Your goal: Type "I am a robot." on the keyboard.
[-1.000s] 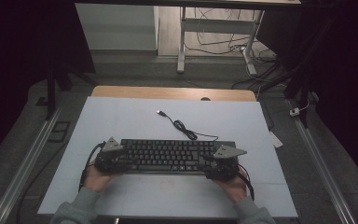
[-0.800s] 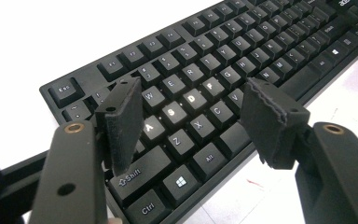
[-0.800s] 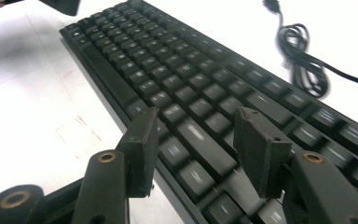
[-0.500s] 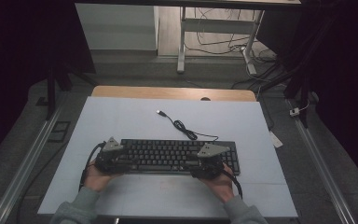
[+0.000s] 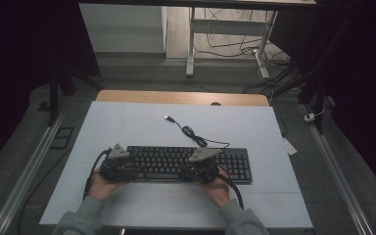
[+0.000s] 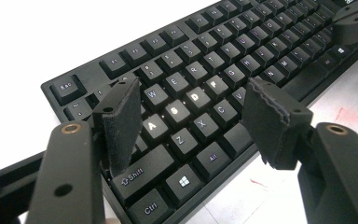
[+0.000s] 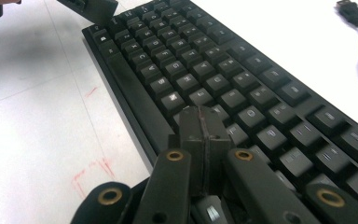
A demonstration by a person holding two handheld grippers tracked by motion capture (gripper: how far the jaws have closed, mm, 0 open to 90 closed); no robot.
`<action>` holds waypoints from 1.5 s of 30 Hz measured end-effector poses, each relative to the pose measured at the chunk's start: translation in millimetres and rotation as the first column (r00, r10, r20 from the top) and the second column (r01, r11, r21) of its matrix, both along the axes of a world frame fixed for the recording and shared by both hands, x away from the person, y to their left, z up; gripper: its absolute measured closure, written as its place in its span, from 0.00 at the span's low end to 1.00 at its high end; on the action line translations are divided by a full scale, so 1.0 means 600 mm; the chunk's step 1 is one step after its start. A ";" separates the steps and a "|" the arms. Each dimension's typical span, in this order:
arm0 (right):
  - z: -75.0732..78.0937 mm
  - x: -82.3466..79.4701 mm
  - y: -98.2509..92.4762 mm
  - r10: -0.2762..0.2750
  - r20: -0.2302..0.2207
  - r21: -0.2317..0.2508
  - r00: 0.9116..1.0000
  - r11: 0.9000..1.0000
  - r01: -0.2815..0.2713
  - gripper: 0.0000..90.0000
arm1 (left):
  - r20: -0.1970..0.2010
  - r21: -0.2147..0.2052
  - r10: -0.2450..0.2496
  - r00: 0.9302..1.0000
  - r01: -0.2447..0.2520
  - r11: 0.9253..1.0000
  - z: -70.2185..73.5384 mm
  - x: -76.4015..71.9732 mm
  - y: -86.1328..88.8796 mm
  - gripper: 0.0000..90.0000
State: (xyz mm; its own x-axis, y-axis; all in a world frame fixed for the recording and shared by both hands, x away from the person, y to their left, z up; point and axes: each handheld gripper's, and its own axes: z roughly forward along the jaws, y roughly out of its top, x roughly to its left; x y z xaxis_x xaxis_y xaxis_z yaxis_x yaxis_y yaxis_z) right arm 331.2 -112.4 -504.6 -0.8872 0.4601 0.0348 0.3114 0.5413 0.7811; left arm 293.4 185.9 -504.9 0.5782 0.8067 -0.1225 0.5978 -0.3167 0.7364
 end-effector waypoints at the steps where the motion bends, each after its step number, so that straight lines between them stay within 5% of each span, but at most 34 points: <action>1: -0.001 0.001 0.005 0.001 -0.002 -0.002 1.000 1.000 -0.001 0.99 | -0.002 0.001 0.002 1.000 -0.002 1.000 0.000 0.000 0.000 0.41; 7: -0.004 0.007 0.030 0.001 0.001 -0.043 1.000 0.999 -0.001 0.99 | -0.004 -0.001 0.011 1.000 -0.011 1.000 0.000 0.002 0.003 0.41; 45: -0.017 0.016 0.060 0.010 0.003 -0.082 1.000 0.997 -0.010 1.00 | -0.014 -0.002 0.024 1.000 -0.024 1.000 -0.003 0.002 0.010 0.41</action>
